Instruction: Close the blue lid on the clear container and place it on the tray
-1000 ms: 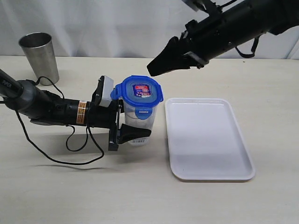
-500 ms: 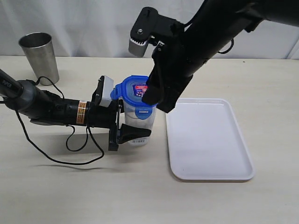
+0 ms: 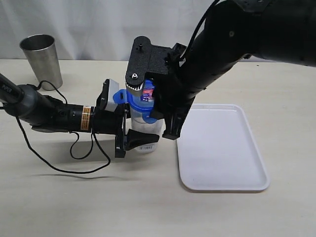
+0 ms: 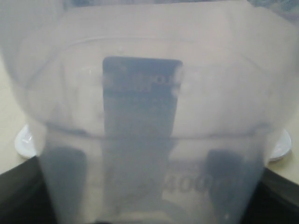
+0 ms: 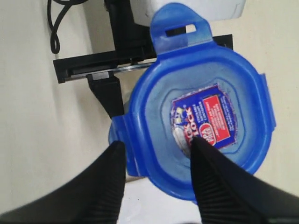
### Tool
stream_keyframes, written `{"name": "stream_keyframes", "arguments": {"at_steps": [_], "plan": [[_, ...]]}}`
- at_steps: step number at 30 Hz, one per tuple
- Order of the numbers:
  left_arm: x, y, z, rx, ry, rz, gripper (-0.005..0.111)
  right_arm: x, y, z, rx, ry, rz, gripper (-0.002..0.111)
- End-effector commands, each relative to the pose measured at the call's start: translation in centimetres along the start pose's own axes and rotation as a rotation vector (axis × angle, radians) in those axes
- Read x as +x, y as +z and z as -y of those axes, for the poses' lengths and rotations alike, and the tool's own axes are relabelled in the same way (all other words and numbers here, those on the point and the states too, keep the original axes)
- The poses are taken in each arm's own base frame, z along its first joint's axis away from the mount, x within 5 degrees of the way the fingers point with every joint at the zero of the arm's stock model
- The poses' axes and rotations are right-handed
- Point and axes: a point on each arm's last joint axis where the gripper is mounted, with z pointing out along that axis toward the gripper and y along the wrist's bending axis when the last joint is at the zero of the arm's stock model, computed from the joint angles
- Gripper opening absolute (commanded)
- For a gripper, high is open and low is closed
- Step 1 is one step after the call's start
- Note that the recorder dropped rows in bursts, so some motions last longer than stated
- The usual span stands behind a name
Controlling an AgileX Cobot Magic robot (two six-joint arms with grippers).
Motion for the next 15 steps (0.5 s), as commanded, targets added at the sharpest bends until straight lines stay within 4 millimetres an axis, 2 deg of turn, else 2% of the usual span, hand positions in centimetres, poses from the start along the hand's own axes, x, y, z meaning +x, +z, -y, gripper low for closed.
{"name": "stream_keyframes", "arguments": {"at_steps": [1,15], "plan": [[0.11,0.06,-0.05,0.005,0.009,-0.004,0.0,0.73,0.89,-0.61,-0.012,-0.015,-0.03,0.042],[0.11,0.06,-0.05,0.005,0.009,-0.004,0.0,0.67,1.06,-0.74,-0.004,-0.057,-0.02,0.042]]}}
